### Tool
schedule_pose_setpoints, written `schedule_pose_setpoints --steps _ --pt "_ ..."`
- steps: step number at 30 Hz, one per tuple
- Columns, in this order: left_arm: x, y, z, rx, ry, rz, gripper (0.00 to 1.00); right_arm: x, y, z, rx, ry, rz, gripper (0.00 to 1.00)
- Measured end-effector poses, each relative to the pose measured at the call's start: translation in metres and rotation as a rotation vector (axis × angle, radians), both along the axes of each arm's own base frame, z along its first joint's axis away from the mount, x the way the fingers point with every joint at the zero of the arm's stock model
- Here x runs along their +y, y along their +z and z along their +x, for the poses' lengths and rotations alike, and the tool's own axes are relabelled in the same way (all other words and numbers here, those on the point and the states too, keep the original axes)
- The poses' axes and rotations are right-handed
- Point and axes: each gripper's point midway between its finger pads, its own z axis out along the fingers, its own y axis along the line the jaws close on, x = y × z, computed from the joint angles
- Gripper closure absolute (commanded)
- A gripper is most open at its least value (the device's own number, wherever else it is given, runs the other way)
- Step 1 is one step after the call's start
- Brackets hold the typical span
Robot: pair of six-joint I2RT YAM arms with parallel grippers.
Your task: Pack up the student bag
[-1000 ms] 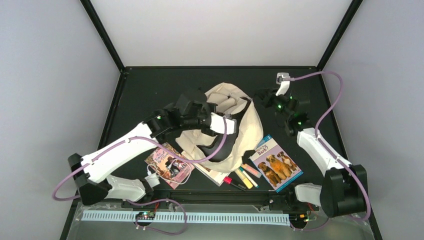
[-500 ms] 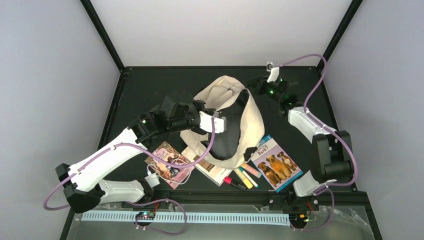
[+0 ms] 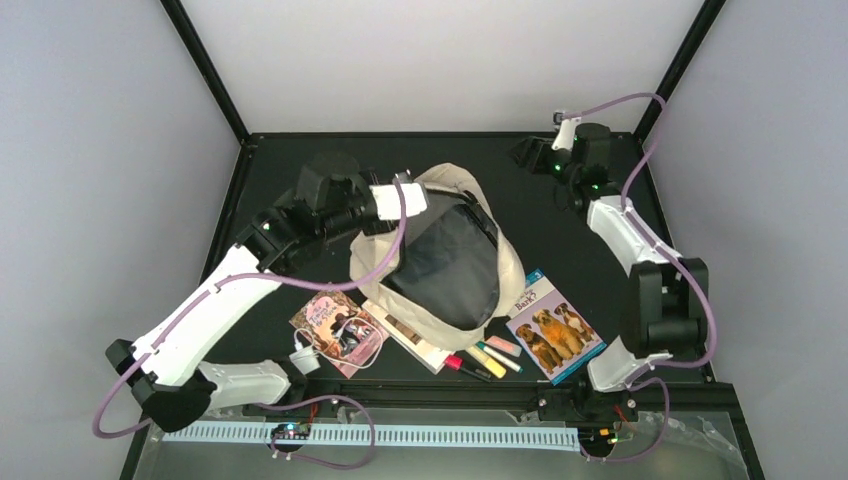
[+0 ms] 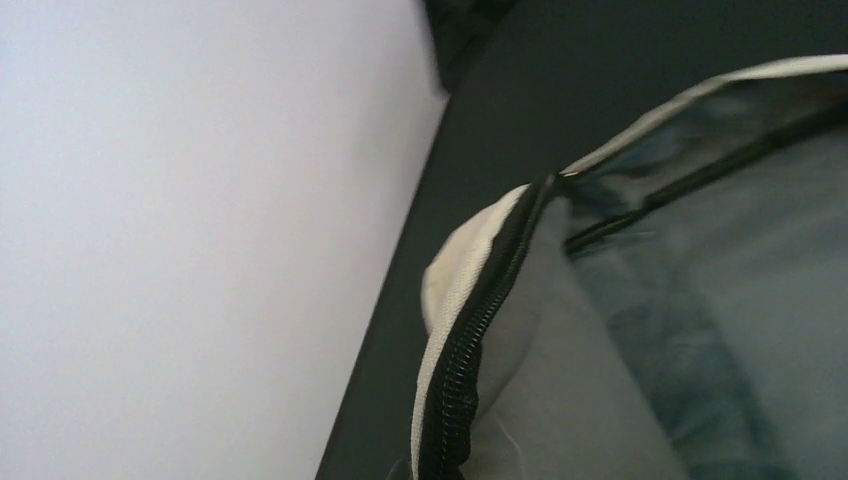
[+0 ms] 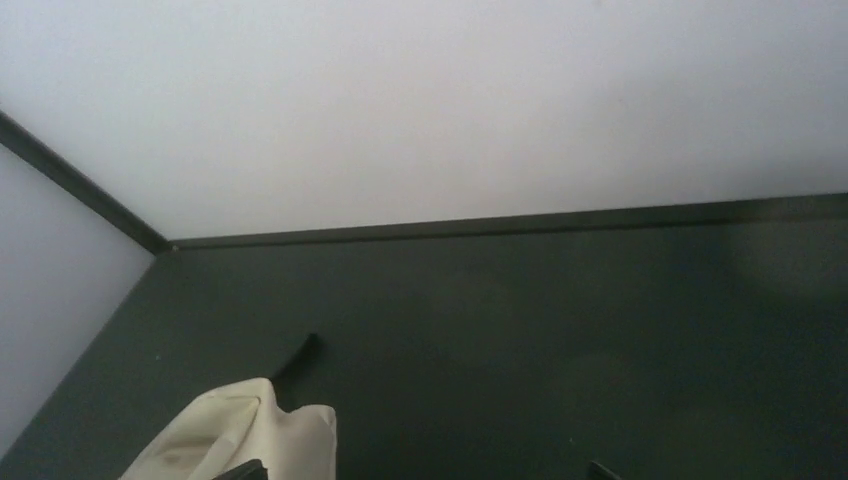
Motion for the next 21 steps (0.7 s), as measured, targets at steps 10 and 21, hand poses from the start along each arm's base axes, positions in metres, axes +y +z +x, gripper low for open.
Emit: schedule_pose_setpoints --steps 10,21 --pt "0.051 0.022 0.054 -0.021 0.243 -0.053 0.98 -0.018 0.03 -0.092 0.055 -0.081 -0.026 0.12" --pt "0.084 0.044 0.069 -0.063 0.352 -0.066 0.98 -0.072 -0.124 -0.205 0.598 -0.325 -0.176 0.0"
